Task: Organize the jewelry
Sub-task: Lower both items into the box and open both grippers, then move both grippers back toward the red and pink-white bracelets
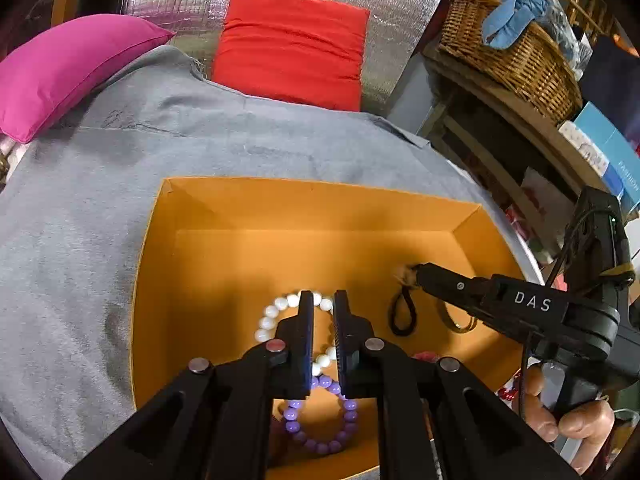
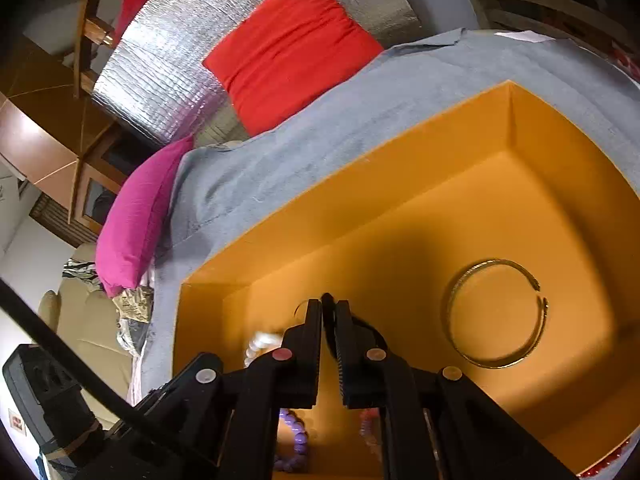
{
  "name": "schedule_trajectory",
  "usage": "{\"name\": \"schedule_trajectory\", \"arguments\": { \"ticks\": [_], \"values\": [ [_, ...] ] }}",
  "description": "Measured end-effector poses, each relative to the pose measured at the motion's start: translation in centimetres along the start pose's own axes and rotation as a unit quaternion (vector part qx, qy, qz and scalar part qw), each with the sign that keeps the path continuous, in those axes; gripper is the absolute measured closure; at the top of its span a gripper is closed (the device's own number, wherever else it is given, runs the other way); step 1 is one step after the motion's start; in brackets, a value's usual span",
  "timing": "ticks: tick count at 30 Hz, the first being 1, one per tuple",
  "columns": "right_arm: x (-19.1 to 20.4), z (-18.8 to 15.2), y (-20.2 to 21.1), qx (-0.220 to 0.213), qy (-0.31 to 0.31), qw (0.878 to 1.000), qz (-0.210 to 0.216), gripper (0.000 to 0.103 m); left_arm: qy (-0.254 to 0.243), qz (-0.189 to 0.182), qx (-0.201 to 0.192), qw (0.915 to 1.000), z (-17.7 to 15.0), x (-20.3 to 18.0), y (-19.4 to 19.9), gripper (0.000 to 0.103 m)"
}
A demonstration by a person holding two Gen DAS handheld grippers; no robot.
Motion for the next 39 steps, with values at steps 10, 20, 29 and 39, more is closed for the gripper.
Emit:
{"name": "schedule_trajectory", "arguments": {
  "ticks": [10, 20, 29, 39],
  "values": [
    [-1.5, 0.2, 5.0, -0.044, -0.011, 0.999, 0.006, 0.088, -0.034, 0.053, -0.037, 0.9973, -1.0, -2.3, 3.3, 0.049],
    [-1.9, -3.4, 14.5, -0.111, 0.060, 0.992, -0.028, 0.056, -0.115, 0.119, -0.099, 0.9812, -5.3, -6.5, 9.1, 0.030],
    [-5.6, -9.7, 19.8, -0.121, 0.071, 0.988, -0.060, 0.051, -0.120, 0.156, -0.106, 0.9748, -11.5, -6.5, 11.8, 0.024],
    [-10.5, -9.4, 19.9, -0.098, 0.022, 0.991, -0.093, 0.051, -0.150, 0.173, -0.069, 0.9709, -13.6, -7.1, 9.7, 0.024]
  ]
}}
Point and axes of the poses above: each gripper's, at about its wrist camera, not at the fingertips, and y roughly against the way its jaws point, x to its left, z to its top, the point moved 1 cm from there along -y, roughly the way its jaws point, and after that the axes turned 2 degrees about -z, right-handed, at the moved point
